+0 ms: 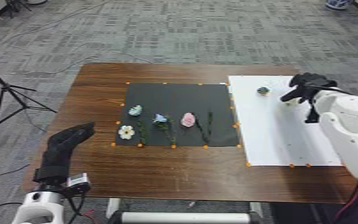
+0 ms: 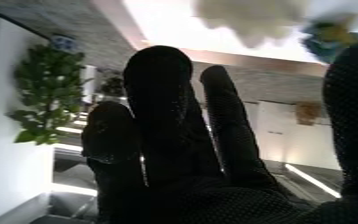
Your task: Arrange flowers
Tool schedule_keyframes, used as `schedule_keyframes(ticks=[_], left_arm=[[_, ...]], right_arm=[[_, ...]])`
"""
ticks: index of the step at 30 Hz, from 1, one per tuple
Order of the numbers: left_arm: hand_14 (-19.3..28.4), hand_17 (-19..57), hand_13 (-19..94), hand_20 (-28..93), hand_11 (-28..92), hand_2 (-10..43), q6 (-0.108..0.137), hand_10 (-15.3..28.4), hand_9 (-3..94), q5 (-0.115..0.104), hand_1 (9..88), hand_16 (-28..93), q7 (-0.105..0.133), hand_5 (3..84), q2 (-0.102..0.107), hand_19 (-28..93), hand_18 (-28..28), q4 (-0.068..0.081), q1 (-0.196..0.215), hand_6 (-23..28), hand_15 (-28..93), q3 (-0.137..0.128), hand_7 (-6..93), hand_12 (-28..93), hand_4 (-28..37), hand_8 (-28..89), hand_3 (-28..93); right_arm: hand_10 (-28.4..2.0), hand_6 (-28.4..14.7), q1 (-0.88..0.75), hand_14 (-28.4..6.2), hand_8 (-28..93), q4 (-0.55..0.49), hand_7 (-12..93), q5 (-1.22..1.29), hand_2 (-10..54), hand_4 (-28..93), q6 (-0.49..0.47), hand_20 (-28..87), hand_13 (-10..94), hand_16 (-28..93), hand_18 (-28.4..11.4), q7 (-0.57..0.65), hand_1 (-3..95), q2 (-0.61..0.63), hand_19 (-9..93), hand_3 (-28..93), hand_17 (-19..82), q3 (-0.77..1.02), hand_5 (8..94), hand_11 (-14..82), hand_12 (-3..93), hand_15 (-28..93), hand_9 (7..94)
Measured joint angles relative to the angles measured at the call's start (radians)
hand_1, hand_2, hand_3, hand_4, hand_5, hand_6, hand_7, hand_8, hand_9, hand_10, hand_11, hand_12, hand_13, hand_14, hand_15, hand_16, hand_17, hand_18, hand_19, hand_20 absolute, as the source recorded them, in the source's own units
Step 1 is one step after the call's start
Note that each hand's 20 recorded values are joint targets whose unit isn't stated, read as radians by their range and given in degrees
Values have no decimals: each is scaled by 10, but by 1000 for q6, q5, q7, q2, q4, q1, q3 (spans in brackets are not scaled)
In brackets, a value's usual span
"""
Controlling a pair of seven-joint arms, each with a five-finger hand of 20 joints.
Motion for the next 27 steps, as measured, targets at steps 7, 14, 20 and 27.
schedule_keyframes(ticks=[7, 14, 20, 27], left_arm=[[159, 36, 376, 155, 193, -49, -6, 136, 500, 1, 293, -2, -3, 536, -6, 107, 122, -2, 6, -26, 173, -1, 176, 100, -258, -110, 660], [159, 35, 375, 155, 193, -48, -9, 136, 498, 1, 293, -1, -4, 537, -8, 107, 122, -3, 9, -26, 174, -2, 176, 100, -259, -110, 659], [159, 35, 375, 155, 193, -46, -9, 136, 498, -1, 292, -2, -5, 537, -8, 107, 122, -4, 12, -25, 175, -7, 174, 100, -260, -110, 660], [159, 35, 375, 155, 193, -44, -9, 136, 499, -1, 291, -2, -6, 538, -7, 107, 122, -5, 18, -25, 174, -13, 175, 100, -261, -109, 660]], right_arm=[[-151, -22, -23, -78, -54, 54, 126, -23, -95, -164, -7, 490, 792, 331, -183, 1, 267, -15, 932, 648, 513, 7, 476, 93, 198, 582, 613], [-111, 18, -30, -41, -7, 71, 206, -21, -35, -217, 100, 544, 876, 337, -154, 3, 411, -31, 932, 606, 589, -32, 652, 188, 204, 580, 829], [-100, 24, -30, -31, 62, 90, 217, 34, 63, -191, 308, 570, 902, 348, -148, -5, 531, -23, 932, 472, 615, -110, 732, 207, 213, 579, 881], [-97, 23, -47, -27, 71, -7, 216, 92, 61, -191, 299, 581, 902, 356, -145, -19, 539, 34, 932, 478, 618, -140, 742, 208, 216, 583, 882]])
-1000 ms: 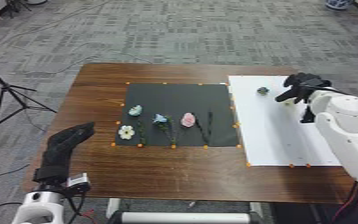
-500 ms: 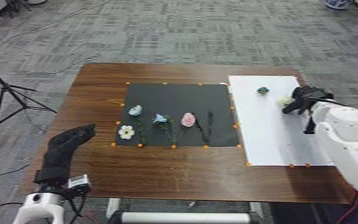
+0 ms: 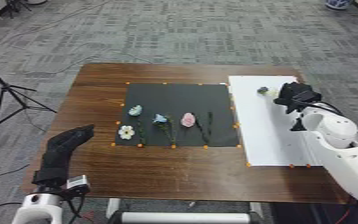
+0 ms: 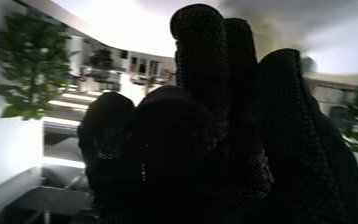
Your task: Arrange flowers
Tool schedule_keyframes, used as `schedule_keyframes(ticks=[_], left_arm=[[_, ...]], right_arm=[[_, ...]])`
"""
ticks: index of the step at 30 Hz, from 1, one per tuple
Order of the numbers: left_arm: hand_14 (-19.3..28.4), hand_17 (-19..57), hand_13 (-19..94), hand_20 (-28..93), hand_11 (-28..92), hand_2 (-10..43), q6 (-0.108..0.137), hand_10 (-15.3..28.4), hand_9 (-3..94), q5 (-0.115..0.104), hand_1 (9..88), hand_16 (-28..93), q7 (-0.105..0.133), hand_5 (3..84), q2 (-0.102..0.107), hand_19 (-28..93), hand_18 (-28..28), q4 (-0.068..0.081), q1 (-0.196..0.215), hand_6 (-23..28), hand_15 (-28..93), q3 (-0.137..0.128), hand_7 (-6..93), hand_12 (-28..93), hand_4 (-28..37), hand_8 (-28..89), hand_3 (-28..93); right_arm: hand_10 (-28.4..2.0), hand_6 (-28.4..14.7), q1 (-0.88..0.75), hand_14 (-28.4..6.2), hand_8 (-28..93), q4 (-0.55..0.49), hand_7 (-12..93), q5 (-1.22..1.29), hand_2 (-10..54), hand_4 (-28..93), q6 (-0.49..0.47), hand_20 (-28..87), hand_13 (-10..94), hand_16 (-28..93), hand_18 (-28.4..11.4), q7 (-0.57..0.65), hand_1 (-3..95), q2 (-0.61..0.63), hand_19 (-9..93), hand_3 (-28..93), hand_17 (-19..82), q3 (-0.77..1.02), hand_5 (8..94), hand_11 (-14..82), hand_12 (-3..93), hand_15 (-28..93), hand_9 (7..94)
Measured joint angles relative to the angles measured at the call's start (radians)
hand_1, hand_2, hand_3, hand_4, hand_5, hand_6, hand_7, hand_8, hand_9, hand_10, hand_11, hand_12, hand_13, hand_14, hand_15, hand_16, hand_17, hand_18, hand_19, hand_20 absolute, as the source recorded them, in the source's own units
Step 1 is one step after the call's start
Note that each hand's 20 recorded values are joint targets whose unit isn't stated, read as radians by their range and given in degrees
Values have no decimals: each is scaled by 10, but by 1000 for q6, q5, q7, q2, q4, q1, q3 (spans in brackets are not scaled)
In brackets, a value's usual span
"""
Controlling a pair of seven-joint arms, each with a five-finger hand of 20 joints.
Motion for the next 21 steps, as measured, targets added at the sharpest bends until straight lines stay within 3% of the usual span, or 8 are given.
schedule_keyframes(ticks=[4, 7, 8, 16, 21], left_arm=[[160, 34, 374, 155, 193, -44, -1, 137, 498, 0, 291, -2, -1, 537, 1, 107, 122, 0, 1, -25, 174, -1, 174, 100, -260, -109, 660], [160, 34, 374, 155, 193, -44, -1, 137, 499, 0, 291, -2, -1, 537, 1, 107, 122, 0, 1, -25, 174, -2, 174, 100, -261, -109, 659], [160, 34, 374, 155, 193, -44, -2, 137, 499, 0, 291, -2, -1, 537, 1, 107, 122, 0, 0, -25, 174, -2, 173, 100, -260, -109, 660], [160, 34, 374, 155, 192, -46, -5, 137, 498, 0, 291, -2, -2, 537, 3, 107, 122, 1, -3, -24, 173, -2, 174, 100, -259, -109, 662], [160, 34, 373, 155, 193, -46, -5, 137, 498, 0, 292, -1, -3, 537, 2, 107, 122, 0, -2, -24, 174, -2, 174, 100, -260, -108, 663]], right_arm=[[-103, 19, -2, -28, 81, -99, 206, 4, 41, -156, -16, 587, 902, 360, -146, -8, 485, 49, 932, 551, 617, -12, 760, 207, 215, 583, 886], [-120, -9, 23, -35, -68, -118, 185, 6, -74, -124, -29, 579, 898, 363, -148, -13, 306, 58, 932, 629, 617, -27, 738, 200, 214, 565, 871], [-123, -21, 31, -39, -72, -118, 175, 13, -86, -119, -35, 574, 900, 360, -146, -12, 281, 58, 932, 625, 618, -30, 734, 197, 212, 557, 863], [-179, -103, 47, -57, -39, -122, 77, 76, -95, -98, -176, 537, 904, 357, -134, 130, 199, 24, 932, 542, 631, -18, 618, 137, 186, 526, 771], [-215, -149, 46, -62, -34, -106, 59, 68, -95, -119, -248, 519, 902, 357, -122, 143, 153, -8, 932, 492, 635, -8, 575, 102, 174, 524, 719]])
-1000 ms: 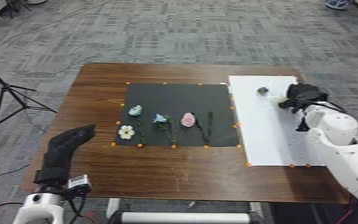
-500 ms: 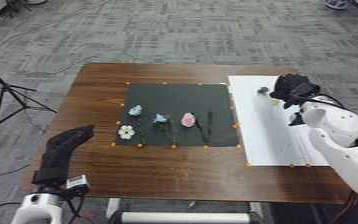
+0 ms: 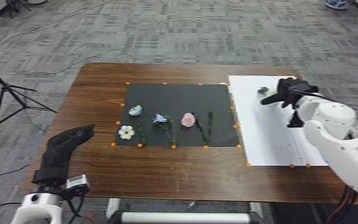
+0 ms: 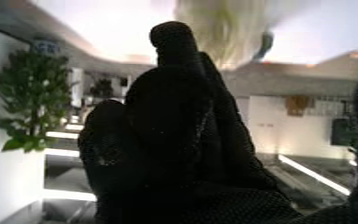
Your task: Arrange flowers
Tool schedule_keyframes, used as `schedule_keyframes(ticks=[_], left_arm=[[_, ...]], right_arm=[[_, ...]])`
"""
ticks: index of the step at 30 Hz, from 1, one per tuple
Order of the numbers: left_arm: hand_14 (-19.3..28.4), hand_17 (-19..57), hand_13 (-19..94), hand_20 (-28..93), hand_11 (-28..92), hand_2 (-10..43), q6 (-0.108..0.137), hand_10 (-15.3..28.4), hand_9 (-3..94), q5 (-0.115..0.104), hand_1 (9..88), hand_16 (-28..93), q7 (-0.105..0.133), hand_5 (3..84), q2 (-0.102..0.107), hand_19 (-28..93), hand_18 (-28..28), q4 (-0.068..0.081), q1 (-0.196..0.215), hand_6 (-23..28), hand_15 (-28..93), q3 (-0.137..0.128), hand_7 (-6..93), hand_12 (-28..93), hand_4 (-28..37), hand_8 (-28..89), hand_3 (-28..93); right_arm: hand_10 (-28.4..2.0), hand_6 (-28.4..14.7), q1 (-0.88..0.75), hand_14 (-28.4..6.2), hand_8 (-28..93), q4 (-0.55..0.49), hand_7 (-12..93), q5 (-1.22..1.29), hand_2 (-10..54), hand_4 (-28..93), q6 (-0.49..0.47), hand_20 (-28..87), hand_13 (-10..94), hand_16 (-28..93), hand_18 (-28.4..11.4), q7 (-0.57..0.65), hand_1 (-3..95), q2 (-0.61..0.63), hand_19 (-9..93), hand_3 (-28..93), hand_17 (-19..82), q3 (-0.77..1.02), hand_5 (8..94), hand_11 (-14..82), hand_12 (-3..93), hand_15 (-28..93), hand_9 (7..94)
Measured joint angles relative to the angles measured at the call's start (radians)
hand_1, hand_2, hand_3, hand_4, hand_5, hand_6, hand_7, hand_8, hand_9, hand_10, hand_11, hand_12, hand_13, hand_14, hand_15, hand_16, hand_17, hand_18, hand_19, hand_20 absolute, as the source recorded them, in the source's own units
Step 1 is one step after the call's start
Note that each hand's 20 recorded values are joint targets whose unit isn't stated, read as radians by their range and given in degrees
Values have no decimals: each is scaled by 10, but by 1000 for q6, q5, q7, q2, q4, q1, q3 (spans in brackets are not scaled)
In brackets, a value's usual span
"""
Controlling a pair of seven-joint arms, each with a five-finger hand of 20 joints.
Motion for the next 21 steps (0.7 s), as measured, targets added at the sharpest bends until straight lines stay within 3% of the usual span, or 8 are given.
schedule_keyframes(ticks=[7, 11, 14, 17, 21], left_arm=[[159, 33, 374, 155, 193, -47, 0, 136, 497, 1, 292, -1, -5, 537, -3, 107, 122, 0, 0, -24, 173, 1, 173, 99, -259, -108, 664], [159, 33, 374, 154, 193, -46, -3, 137, 498, 1, 292, -2, -8, 537, -4, 107, 122, 0, -1, -24, 173, 2, 173, 99, -258, -108, 663], [159, 33, 373, 154, 193, -45, -4, 137, 497, 1, 293, -1, -10, 537, -5, 107, 122, 0, -5, -24, 173, 4, 172, 100, -258, -108, 662], [160, 33, 373, 155, 193, -45, -6, 136, 498, 1, 292, -1, -12, 536, -6, 107, 122, 1, -8, -25, 174, 6, 172, 100, -257, -108, 661], [160, 33, 372, 155, 193, -45, -8, 136, 498, 1, 292, -1, -13, 537, -8, 107, 122, 1, -10, -24, 174, 6, 172, 100, -257, -108, 662]], right_arm=[[-228, -173, 20, -62, -36, 53, 68, 1, -95, -151, -95, 473, 911, 347, -103, 28, 146, -70, 927, 476, 655, 10, 592, 102, 167, 511, 751], [-219, -156, 67, -58, -37, 100, 83, -21, -91, -145, -79, 452, 929, 342, -94, 75, 175, -108, 931, 487, 673, -31, 643, 115, 171, 502, 802], [-203, -136, 103, -56, -39, 156, 100, -58, -41, -156, -58, 446, 936, 335, -89, 96, 189, -148, 932, 485, 689, -51, 697, 134, 177, 509, 845], [-152, -79, 133, -45, -38, 211, 155, -84, 49, -131, -52, 470, 937, 268, -85, 117, 383, -201, 932, 438, 724, -36, 795, 207, 204, 580, 923], [-129, -44, 149, -37, -42, 244, 203, -113, 82, -108, -52, 486, 937, 242, -86, 133, 510, -246, 932, 463, 739, -9, 833, 275, 209, 611, 937]])
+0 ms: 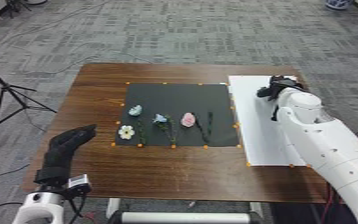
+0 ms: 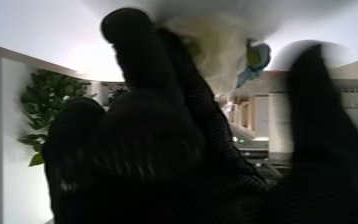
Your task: Arrange flowers
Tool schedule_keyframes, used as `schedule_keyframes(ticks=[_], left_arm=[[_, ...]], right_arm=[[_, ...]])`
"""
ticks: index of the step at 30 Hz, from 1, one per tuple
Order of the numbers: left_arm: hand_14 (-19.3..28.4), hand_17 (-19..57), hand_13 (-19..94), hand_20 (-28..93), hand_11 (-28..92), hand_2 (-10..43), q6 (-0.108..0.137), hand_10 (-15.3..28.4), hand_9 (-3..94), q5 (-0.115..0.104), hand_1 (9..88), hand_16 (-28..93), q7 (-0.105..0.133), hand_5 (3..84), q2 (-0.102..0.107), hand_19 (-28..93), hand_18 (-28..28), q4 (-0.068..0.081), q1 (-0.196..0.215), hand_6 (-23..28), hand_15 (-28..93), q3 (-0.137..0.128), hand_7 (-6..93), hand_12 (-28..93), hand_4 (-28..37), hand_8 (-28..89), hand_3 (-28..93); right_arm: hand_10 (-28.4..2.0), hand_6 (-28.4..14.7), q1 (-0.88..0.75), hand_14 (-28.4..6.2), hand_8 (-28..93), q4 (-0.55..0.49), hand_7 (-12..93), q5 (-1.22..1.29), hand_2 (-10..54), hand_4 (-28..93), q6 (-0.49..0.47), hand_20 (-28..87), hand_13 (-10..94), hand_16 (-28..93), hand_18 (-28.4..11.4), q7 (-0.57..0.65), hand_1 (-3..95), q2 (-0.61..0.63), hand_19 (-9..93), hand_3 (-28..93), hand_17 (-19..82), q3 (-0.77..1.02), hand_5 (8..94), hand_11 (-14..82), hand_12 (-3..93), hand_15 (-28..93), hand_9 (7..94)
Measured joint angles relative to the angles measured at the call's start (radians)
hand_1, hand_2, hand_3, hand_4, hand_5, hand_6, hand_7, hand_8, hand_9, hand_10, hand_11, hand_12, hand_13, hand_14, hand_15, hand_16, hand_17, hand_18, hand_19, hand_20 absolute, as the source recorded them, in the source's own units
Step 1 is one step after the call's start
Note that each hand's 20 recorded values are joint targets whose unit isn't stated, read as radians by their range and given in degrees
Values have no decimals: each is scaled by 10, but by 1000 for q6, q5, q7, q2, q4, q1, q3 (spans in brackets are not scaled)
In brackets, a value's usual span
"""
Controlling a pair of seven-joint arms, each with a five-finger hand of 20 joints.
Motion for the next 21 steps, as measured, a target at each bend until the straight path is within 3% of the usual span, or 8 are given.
schedule_keyframes(ticks=[4, 11, 16, 18, 19, 21], left_arm=[[159, 33, 373, 154, 193, -45, 0, 137, 498, 0, 292, -1, 0, 537, 0, 107, 122, 0, 1, -24, 173, 0, 173, 100, -256, -108, 662], [160, 33, 373, 155, 192, -45, 0, 137, 498, -1, 293, -1, 0, 537, -1, 107, 122, -1, 8, -24, 174, -3, 174, 100, -256, -109, 661], [160, 33, 373, 155, 192, -45, 0, 136, 498, -1, 293, -1, 0, 537, -1, 107, 122, -2, 10, -24, 174, -7, 174, 100, -255, -109, 661], [159, 33, 373, 154, 192, -45, 0, 136, 498, -1, 293, -1, 0, 537, -1, 107, 122, -2, 10, -23, 174, -8, 174, 100, -255, -109, 661], [159, 33, 373, 154, 193, -45, 0, 136, 498, -1, 292, -1, 0, 537, -1, 106, 122, -2, 11, -23, 174, -9, 173, 100, -255, -109, 662], [159, 33, 373, 154, 193, -45, 0, 136, 498, -1, 292, -1, 0, 537, 0, 106, 122, -2, 11, -24, 174, -9, 173, 100, -254, -108, 662]], right_arm=[[-118, -34, 1, -34, -42, -8, 215, -34, 68, -99, -10, 504, 937, 241, -89, -2, 526, 7, 932, 510, 739, -19, 844, 303, 205, 619, 937], [-114, -28, -19, -25, 79, -104, 209, 29, 49, -88, -71, 541, 937, 250, -97, -28, 516, 78, 932, 543, 730, -53, 841, 302, 211, 620, 937], [-117, -25, -64, -27, 117, -223, 204, 115, 34, -82, 2, 541, 937, 265, -98, -53, 490, 159, 932, 569, 718, -56, 837, 293, 216, 603, 937], [-120, -26, -74, -36, 121, -258, 189, 117, -35, -98, 63, 504, 929, 331, -111, -65, 429, 186, 932, 602, 662, -55, 781, 239, 229, 518, 907], [-127, -27, -74, -42, 23, -266, 189, 117, -70, -106, 95, 491, 914, 355, -125, -74, 387, 197, 932, 624, 626, -54, 742, 212, 223, 492, 864], [-144, -33, -71, -51, -38, -265, 164, 114, -93, -108, 151, 474, 868, 363, -148, -104, 332, 210, 929, 633, 571, -51, 635, 157, 209, 475, 746]])
